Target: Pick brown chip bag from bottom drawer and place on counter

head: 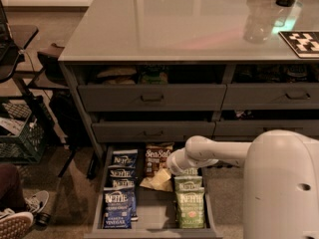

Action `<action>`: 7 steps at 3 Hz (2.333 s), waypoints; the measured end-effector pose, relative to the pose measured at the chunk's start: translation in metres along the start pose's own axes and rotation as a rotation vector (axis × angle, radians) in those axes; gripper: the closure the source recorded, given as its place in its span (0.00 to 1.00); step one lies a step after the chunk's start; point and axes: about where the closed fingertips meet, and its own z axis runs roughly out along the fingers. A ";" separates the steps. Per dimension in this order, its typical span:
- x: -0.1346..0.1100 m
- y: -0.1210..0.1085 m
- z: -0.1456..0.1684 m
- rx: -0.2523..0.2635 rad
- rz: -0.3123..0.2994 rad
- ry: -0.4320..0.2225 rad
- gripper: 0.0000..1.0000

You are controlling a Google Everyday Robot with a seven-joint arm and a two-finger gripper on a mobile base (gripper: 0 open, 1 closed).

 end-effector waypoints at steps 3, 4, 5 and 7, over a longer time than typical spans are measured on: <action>0.017 -0.052 0.052 -0.016 0.085 0.044 0.00; 0.041 -0.078 0.102 -0.046 0.128 0.069 0.00; 0.065 -0.099 0.143 -0.069 0.159 0.066 0.00; 0.079 -0.135 0.193 -0.087 0.153 0.044 0.00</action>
Offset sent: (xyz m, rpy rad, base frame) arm 0.0162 -0.0075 -0.0254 -0.0017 0.0326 -0.0098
